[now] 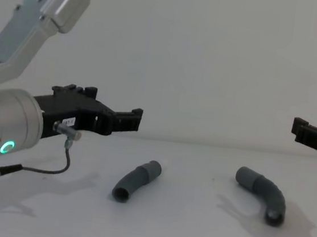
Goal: Use both hands to pick up one end of the pipe from the table, align the ends, and insert them.
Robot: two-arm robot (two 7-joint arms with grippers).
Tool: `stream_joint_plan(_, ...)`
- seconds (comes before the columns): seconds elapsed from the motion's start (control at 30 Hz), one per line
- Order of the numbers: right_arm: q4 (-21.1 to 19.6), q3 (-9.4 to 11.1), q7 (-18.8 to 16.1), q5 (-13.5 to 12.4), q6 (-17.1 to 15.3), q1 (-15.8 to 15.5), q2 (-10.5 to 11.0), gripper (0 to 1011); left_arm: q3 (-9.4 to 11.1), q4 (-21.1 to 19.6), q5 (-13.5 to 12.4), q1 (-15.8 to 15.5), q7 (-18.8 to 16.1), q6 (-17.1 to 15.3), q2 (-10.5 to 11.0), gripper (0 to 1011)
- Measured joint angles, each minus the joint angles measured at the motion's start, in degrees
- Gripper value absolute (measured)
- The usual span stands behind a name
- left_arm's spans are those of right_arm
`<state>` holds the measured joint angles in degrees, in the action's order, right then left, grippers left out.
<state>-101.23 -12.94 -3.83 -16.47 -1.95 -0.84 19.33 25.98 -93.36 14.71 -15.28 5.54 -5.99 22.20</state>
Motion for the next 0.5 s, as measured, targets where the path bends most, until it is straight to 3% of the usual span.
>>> stream_joint_plan(0.2, 0.0, 0.0, 0.0, 0.0, 0.0, 0.0, 0.0, 1001, 0.1, 0.0, 1.9, -1.6, 3.2, -3.9, 0.4, 1002)
stream_joint_plan(0.5, 0.0, 0.0, 0.0, 0.0, 0.0, 0.0, 0.0, 1001, 1.5, 1.4, 4.7, -6.2, 10.0, -13.2, 1.2, 1001)
